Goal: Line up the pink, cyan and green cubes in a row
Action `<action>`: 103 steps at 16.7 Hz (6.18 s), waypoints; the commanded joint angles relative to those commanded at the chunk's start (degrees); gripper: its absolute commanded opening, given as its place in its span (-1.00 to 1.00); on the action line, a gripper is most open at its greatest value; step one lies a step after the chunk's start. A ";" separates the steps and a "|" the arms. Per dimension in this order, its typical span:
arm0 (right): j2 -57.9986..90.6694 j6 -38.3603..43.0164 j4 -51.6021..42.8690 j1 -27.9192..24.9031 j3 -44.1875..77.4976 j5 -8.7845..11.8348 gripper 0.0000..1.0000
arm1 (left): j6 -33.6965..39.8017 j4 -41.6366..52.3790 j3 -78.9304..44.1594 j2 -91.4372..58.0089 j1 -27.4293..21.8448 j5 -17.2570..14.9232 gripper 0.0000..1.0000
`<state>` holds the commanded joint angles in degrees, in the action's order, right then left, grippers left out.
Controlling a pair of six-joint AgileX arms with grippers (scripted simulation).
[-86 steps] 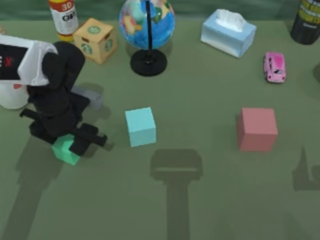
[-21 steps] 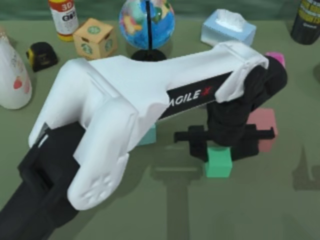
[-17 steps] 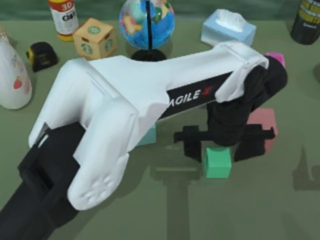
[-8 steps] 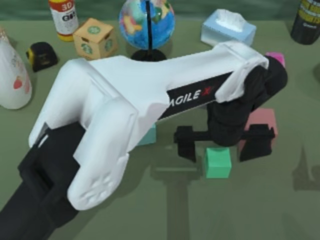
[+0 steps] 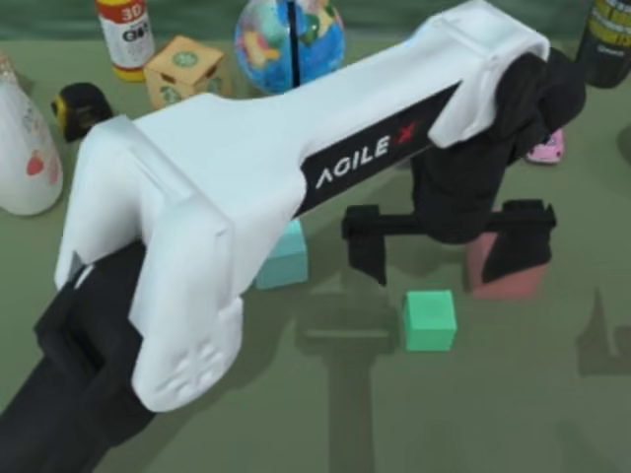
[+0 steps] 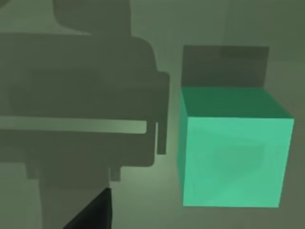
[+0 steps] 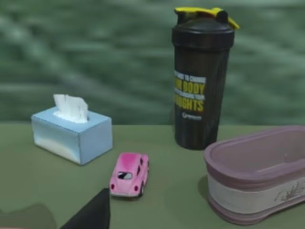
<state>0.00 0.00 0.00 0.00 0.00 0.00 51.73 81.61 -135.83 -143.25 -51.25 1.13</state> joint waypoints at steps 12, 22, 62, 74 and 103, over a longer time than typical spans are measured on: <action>0.00 0.00 0.00 0.00 0.00 0.00 1.00 | -4.69 -3.30 10.02 6.17 11.10 -0.71 1.00; 0.00 0.00 0.00 0.00 0.00 0.00 1.00 | -9.05 -7.62 19.81 10.97 20.56 -1.28 1.00; 0.00 0.00 0.00 0.00 0.00 0.00 1.00 | -9.71 -22.01 31.06 8.60 20.88 -1.23 -1.00; 0.00 0.00 0.00 0.00 0.00 0.00 1.00 | -9.47 -10.69 22.97 11.67 20.56 -1.06 -1.00; 0.00 0.00 0.00 0.00 0.00 0.00 1.00 | -6.35 -22.84 35.69 12.40 5.60 -0.66 -0.70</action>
<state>0.00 0.00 0.00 0.00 0.00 0.00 45.38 58.78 -100.14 -130.85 -45.65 0.46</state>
